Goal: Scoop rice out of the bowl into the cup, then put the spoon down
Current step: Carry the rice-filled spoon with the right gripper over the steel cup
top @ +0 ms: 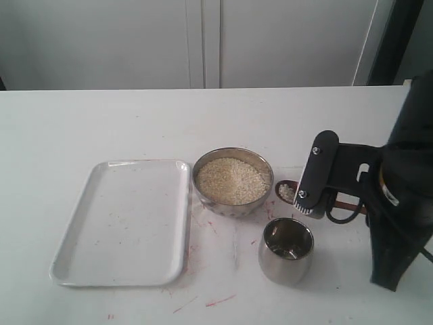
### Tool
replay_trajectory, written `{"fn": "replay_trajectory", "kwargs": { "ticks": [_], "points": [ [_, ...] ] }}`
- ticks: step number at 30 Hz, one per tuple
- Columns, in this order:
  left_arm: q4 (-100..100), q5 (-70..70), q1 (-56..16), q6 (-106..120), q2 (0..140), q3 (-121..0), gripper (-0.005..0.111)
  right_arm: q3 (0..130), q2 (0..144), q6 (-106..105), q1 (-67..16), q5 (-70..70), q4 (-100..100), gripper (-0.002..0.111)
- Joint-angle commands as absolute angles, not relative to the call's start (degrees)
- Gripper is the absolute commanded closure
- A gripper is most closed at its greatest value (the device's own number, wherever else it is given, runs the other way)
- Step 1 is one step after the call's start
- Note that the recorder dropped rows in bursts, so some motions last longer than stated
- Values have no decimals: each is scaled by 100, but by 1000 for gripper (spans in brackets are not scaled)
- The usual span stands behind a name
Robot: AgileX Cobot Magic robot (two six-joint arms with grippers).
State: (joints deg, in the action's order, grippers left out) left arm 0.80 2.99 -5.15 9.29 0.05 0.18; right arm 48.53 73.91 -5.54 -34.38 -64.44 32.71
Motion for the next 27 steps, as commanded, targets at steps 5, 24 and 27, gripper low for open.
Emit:
{"fn": "replay_trajectory", "kwargs": {
  "ticks": [5,24,27],
  "points": [
    [51,262,-531,938,0,0,92,4672,7082,-1107,-3426,-6902,3151,108],
    [51,262,-531,938,0,0,92,4672,7240,-2392,-3426,-6958,3820,108],
    [51,262,-531,938,0,0,92,4672,7301,-2396,-3426,-6875,3885,108]
  ]
}}
